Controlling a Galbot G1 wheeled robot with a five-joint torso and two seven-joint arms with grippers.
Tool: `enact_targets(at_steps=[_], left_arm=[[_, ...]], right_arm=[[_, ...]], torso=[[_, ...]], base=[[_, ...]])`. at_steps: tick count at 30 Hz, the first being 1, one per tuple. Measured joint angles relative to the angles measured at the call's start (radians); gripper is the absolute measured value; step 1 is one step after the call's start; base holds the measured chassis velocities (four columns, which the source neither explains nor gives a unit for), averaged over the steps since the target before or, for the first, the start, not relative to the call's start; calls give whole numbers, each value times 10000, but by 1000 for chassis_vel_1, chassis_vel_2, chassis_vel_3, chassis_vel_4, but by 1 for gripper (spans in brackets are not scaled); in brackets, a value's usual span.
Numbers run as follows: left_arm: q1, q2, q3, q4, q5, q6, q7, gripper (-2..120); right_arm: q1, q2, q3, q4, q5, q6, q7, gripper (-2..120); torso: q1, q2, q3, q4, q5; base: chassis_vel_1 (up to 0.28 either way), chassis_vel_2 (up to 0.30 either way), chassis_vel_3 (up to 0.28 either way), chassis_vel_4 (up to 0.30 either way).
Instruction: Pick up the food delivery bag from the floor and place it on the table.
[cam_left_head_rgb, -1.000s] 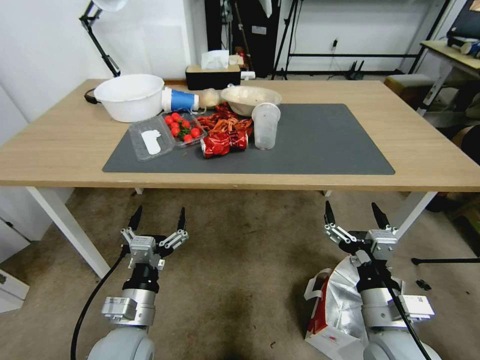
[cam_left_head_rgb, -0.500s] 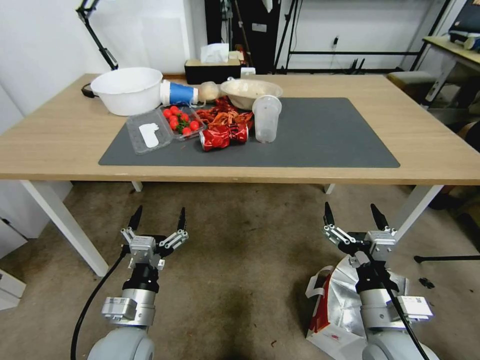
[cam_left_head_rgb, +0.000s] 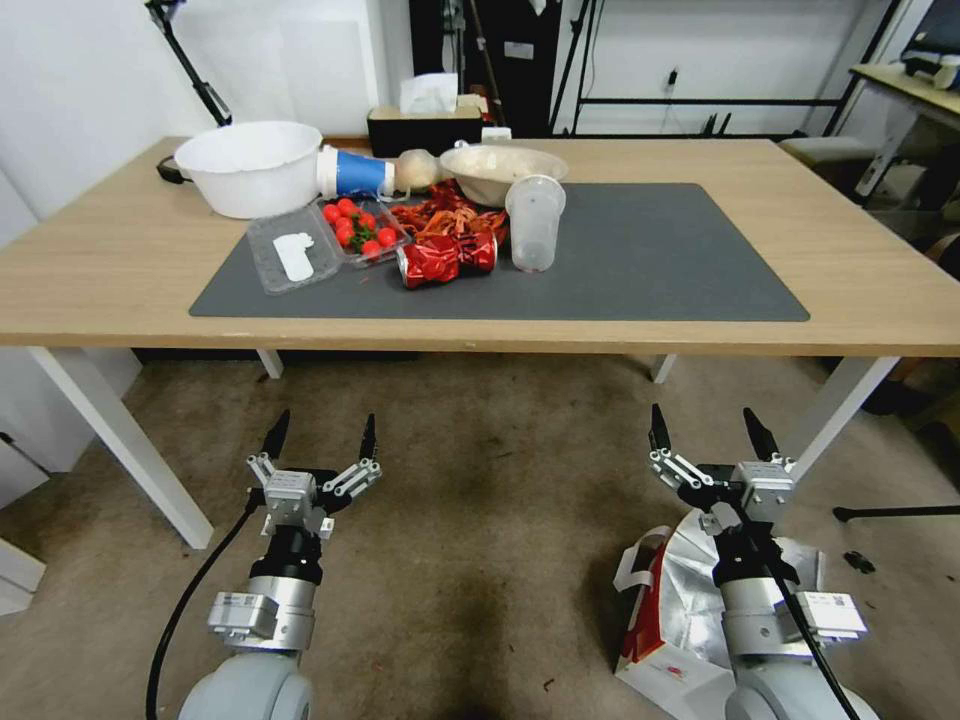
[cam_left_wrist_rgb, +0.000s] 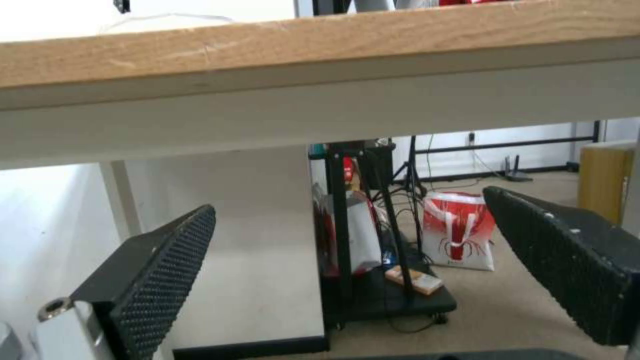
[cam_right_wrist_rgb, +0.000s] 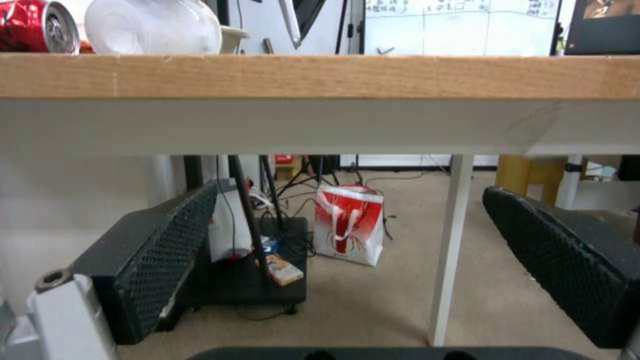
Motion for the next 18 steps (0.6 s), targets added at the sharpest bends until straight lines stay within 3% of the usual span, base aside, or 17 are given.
enact_targets(at_steps=[18], left_arm=[[26, -34, 53, 11, 26, 36, 12, 100]], right_arm=[[-3, 44, -68, -23, 2, -1, -29, 100]], torso=[[-245, -702, -456, 0, 0]], base=[[0, 0, 0, 0]])
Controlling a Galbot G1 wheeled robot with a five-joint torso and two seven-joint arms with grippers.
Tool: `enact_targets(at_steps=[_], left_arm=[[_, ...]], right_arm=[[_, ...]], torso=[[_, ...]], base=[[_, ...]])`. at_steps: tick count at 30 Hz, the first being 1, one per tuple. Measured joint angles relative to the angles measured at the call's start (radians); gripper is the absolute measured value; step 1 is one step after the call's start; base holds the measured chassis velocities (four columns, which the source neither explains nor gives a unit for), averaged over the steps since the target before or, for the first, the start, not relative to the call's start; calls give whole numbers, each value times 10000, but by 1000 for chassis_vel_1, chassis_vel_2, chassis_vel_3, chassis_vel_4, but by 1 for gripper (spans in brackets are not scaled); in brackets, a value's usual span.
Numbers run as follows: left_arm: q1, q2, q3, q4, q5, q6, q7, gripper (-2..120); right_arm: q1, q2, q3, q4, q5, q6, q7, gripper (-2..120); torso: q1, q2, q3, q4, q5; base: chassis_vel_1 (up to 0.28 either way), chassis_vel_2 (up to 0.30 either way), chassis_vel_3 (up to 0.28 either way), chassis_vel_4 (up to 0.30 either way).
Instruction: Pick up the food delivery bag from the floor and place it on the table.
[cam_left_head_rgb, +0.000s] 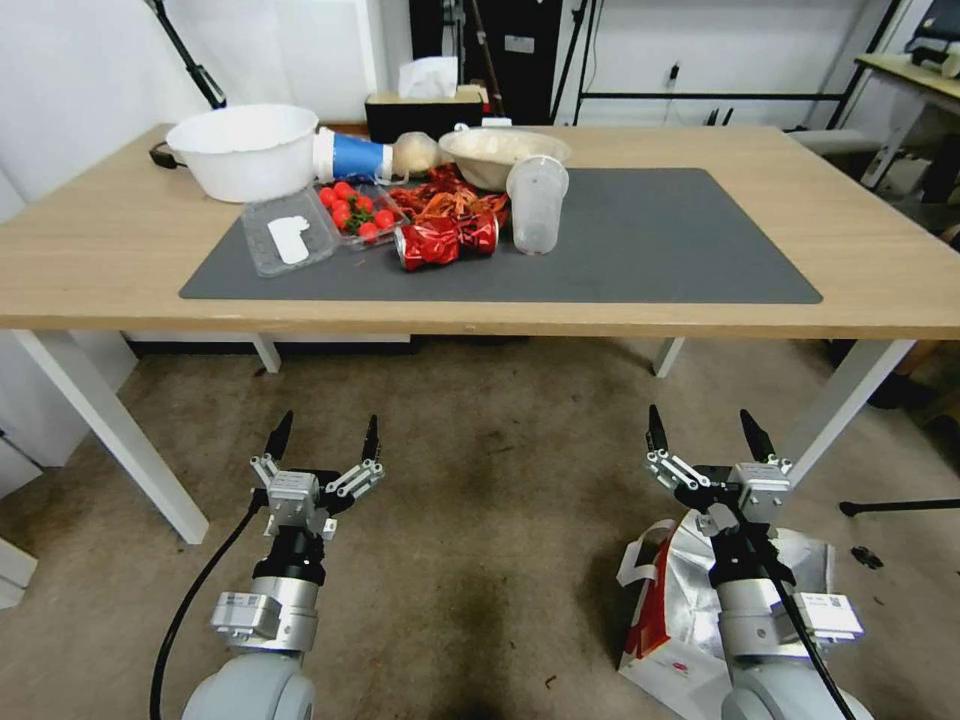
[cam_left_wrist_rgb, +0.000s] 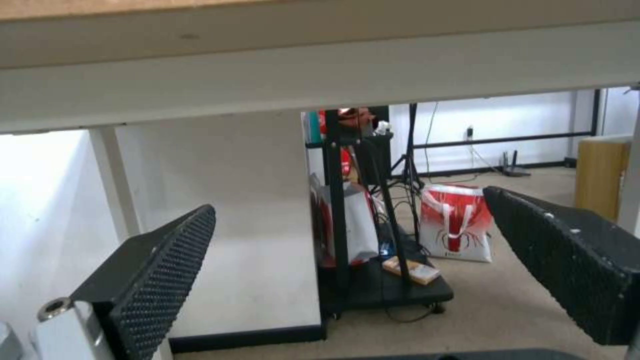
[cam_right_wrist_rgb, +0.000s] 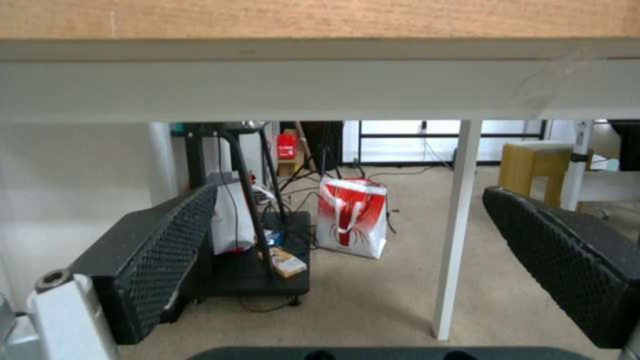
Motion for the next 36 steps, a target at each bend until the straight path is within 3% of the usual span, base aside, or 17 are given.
enact_targets(at_steps=[36], left_arm=[[29, 77, -91, 86, 2, -68, -5, 100]], right_arm=[[-29, -23, 78, -14, 42, 46, -142, 100]], torso=[[-426, -1422, -997, 0, 0]], base=[[0, 0, 0, 0]])
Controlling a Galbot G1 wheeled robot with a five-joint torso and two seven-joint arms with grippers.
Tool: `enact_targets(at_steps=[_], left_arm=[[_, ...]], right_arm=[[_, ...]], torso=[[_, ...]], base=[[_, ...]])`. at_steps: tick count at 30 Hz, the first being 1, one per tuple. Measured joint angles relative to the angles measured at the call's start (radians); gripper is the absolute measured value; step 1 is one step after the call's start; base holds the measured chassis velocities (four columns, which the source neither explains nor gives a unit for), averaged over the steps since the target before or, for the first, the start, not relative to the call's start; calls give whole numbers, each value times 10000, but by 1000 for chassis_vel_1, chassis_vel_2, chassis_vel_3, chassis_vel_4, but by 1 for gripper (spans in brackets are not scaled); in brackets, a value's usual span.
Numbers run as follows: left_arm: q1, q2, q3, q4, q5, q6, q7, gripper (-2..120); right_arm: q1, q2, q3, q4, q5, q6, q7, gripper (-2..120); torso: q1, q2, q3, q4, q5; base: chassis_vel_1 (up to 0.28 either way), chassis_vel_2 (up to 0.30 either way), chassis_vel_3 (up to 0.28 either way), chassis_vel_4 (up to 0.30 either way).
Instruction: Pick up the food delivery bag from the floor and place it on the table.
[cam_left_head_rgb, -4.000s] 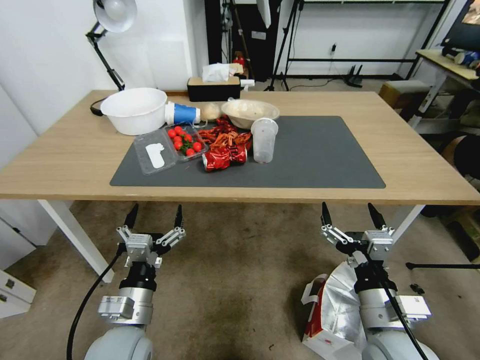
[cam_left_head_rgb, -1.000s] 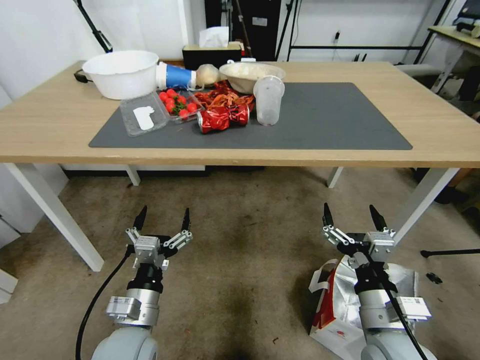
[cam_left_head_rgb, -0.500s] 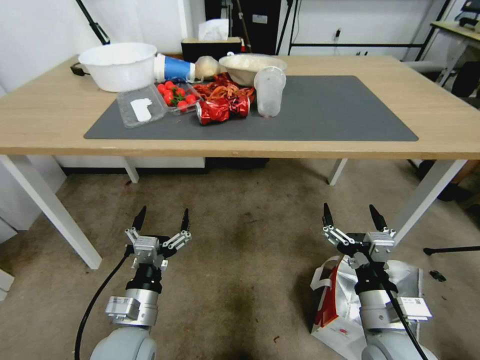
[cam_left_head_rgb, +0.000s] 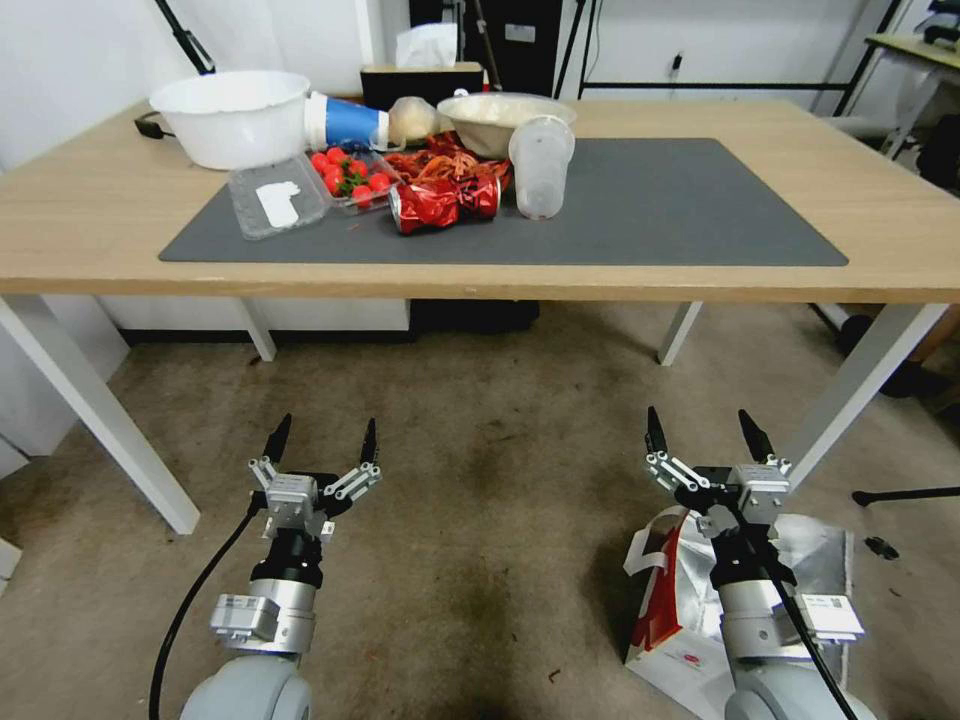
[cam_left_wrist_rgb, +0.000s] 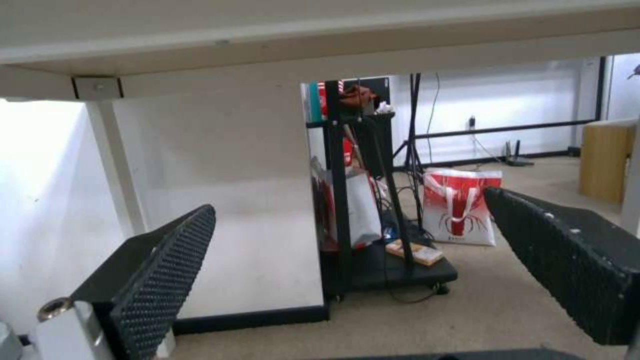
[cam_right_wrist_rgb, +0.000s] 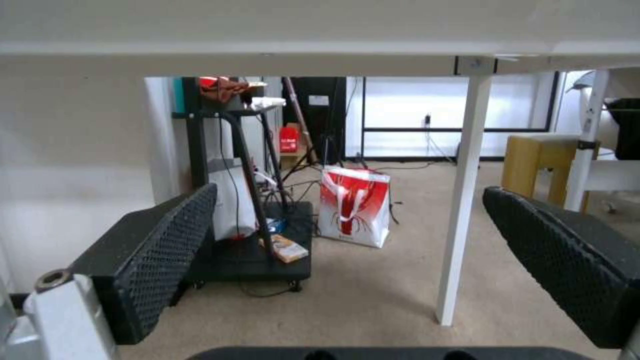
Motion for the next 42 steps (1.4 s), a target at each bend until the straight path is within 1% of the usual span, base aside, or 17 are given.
enact_targets(at_steps=[1, 4, 5, 7, 10, 12, 19, 20, 23, 24, 27, 28, 35, 38, 40, 42], left_arm=[[0, 0, 0, 0, 0, 0, 0, 100], [9, -11, -6, 9, 8, -33, 30, 100], [9, -11, -6, 9, 8, -33, 30, 100], [14, -20, -17, 44, 8, -62, 81, 100], [11, -22, -16, 69, 10, -67, 92, 100], [7, -24, -17, 70, 10, -68, 93, 100], [-5, -41, -15, 89, 11, -81, 120, 100], [-5, -41, -15, 89, 11, -81, 120, 100], [-8, -24, -15, 92, 11, -97, 129, 100], [-8, -24, -15, 92, 11, -97, 129, 100], [-22, 2, -17, 85, 10, -97, 131, 100], [-22, 2, -17, 85, 10, -97, 131, 100], [-18, -37, -18, 61, 10, -98, 195, 100], [-17, -45, -15, 61, 10, -97, 198, 100], [-10, -55, -6, 61, 10, -99, 201, 100], [-10, -52, -7, 61, 9, -99, 201, 100]], right_arm=[[0, 0, 0, 0, 0, 0, 0, 100], [14, 34, -8, -2, 19, 0, -57, 100], [14, 34, -8, -2, 19, 0, -57, 100], [35, 48, -26, -43, 19, -16, -9, 100], [39, 48, -25, -66, 19, -19, 12, 100], [37, 48, -24, -66, 23, -19, 16, 100], [56, 3, 2, -67, 68, -39, 32, 100], [56, 3, 2, -67, 68, -39, 32, 100], [38, 16, -18, -59, 75, -49, 68, 100], [38, 16, -18, -59, 75, -49, 68, 100], [14, 37, -31, -57, 74, -53, 104, 100], [14, 37, -31, -57, 74, -53, 104, 100], [-5, 72, -37, -64, 58, -40, 144, 100], [-10, 78, -39, -65, 54, -38, 147, 100], [6, 62, -37, -91, 53, -37, 151, 100], [21, 54, -32, -92, 55, -36, 152, 100]], torso=[[0, 0, 0, 0, 0], [-56, -199, -143, 0, -1], [-56, -199, -143, 0, -1], [-98, -341, -239, 0, -1], [-126, -438, -311, 0, 0], [-132, -474, -342, 0, -1], [-189, -808, -618, 0, -1], [-189, -808, -618, 0, -1], [-225, -955, -726, 0, -1], [-225, -955, -726, 0, -1], [-250, -1106, -856, 0, 0], [-250, -1106, -856, 0, 0], [-282, -1420, -1136, 0, 0], [-287, -1453, -1166, 0, 0], [-317, -1616, -1300, 0, 0], [-324, -1653, -1330, 0, 0]], base=[[0, 0, 0, 0], [0, 0, 0, 0], [0, 0, 0, 0], [0, 0, 0, 0], [0, 0, 0, 0], [0, 0, 0, 0], [0, 0, 0, 0], [0, 0, 0, 0], [0, 0, 0, 0], [0, 0, 0, 0], [0, 0, 0, 0], [0, 0, 0, 0], [0, 0, 0, 0], [0, 0, 0, 0], [0, 0, 0, 0], [0, 0, 0, 0]])
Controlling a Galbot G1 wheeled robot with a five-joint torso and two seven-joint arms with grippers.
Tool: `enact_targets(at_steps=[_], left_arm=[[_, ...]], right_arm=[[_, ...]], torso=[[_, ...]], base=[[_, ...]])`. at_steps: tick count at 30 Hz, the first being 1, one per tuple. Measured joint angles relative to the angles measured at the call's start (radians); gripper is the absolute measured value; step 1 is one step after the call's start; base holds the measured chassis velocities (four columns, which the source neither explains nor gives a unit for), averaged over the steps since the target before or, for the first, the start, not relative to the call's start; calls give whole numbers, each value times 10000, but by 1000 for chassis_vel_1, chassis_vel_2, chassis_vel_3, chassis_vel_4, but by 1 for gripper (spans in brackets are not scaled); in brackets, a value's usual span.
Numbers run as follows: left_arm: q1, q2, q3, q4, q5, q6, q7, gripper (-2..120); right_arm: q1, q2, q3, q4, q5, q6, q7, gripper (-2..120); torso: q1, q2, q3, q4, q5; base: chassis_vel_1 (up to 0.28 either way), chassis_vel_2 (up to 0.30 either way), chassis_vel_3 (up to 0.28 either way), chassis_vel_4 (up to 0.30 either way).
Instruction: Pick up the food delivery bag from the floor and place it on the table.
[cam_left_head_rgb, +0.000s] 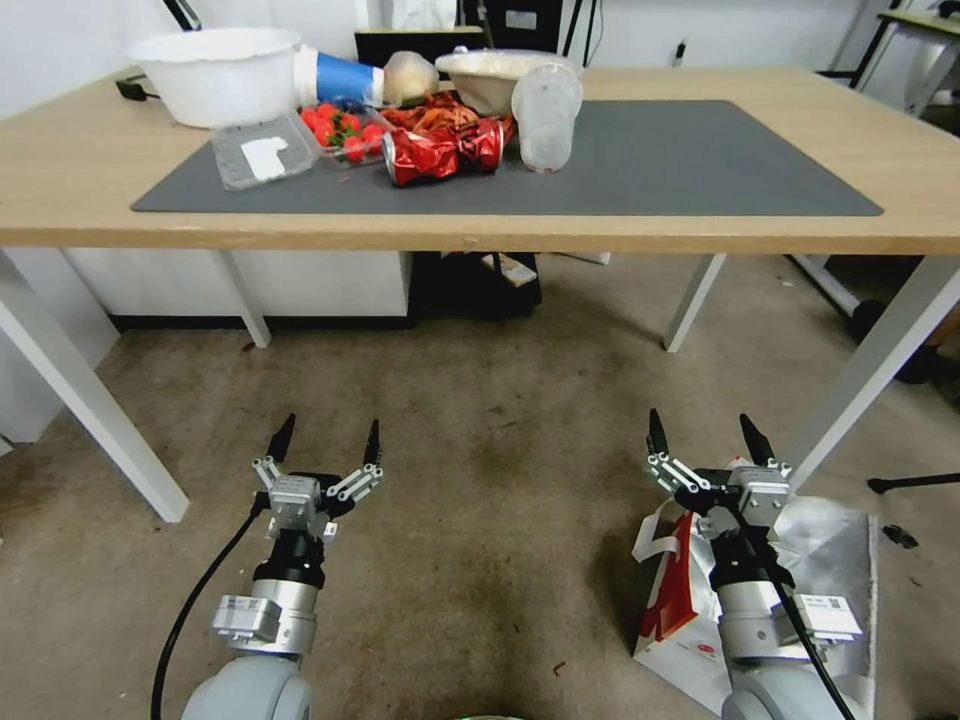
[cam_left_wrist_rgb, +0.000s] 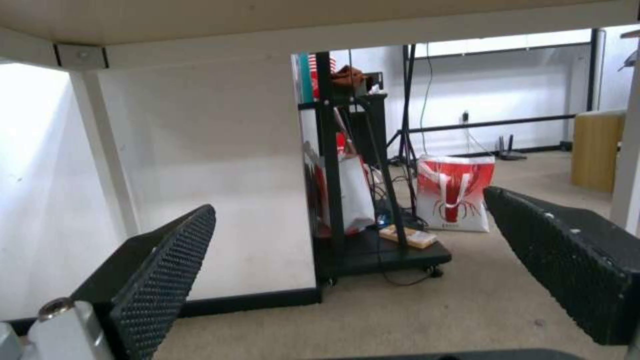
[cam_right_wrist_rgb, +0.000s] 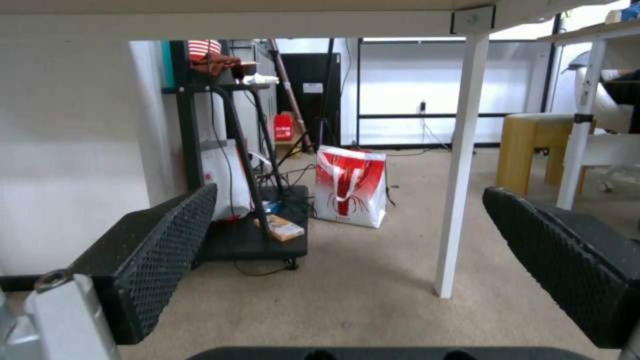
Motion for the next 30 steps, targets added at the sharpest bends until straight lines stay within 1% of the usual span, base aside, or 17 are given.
enact_targets(at_steps=[1, 2, 4, 5, 6, 9, 12, 16, 24, 25, 26, 29, 30], left_arm=[[-7, 5, -10, 0, 0, 0, 0, 100], [-7, 5, -10, 0, 0, 0, 0, 100], [-14, 9, -22, 0, -3, 0, 0, 100], [-18, 9, -25, 0, -4, 0, 0, 100], [-18, 9, -25, 0, -4, 0, 0, 100], [-20, -5, -26, 11, -6, -16, -1, 100], [-21, -7, -29, 34, -7, -39, 0, 100], [-4, 2, -47, 11, 12, 62, 3, 100], [-12, 32, -41, 18, -19, 57, -20, 100], [-13, 23, -33, 43, -125, -142, 11, 100], [-13, 23, -33, 43, -125, -142, 11, 100], [-64, 13, -15, 117, -279, -510, 15, 100], [-64, 13, -15, 117, -279, -510, 15, 100]], right_arm=[[22, -12, 10, -1, 8, 0, -1, 100], [22, -12, 10, -1, 8, 0, -1, 100], [29, -13, 13, -4, 14, -1, -2, 100], [29, -10, 13, -13, 14, -2, -5, 100], [29, -10, 13, -13, 14, -2, -5, 100], [-8, 14, 10, -49, 14, 8, -25, 100], [-23, 35, 8, -68, 12, 26, -30, 100], [-48, 63, 12, -80, 37, 53, -27, 100], [-119, 84, 47, -89, 95, 76, -51, 100], [-117, 86, 67, -89, 123, 76, -51, 100], [-117, 86, 67, -89, 123, 76, -51, 100], [-52, 56, 146, -60, 224, 33, -52, 100], [-52, 56, 146, -60, 224, 33, -52, 100]], torso=[[-9, -81, -70, 0, 0], [-9, -81, -70, 0, 0], [-11, -165, -154, 0, 0], [-11, -237, -228, 0, 0], [-11, -237, -228, 0, 0], [-10, -398, -390, 0, 0], [-22, -489, -462, 0, 0], [-54, -616, -467, 0, -1], [-61, -634, -467, 0, 0], [-61, -631, -467, 0, 0], [-61, -631, -467, 0, 0], [-62, -614, -467, 0, 0], [-62, -614, -467, 0, 0]], base=[[0, 0, 0, 0], [0, 0, 0, 0], [0, 0, 0, 0], [0, 0, 0, 0], [0, 0, 0, 0], [0, 0, 0, 0], [0, 0, 0, 0], [0, 0, 0, 0], [0, 0, 0, 0], [0, 0, 0, 0], [0, 0, 0, 0], [0, 0, 0, 0], [0, 0, 0, 0]])
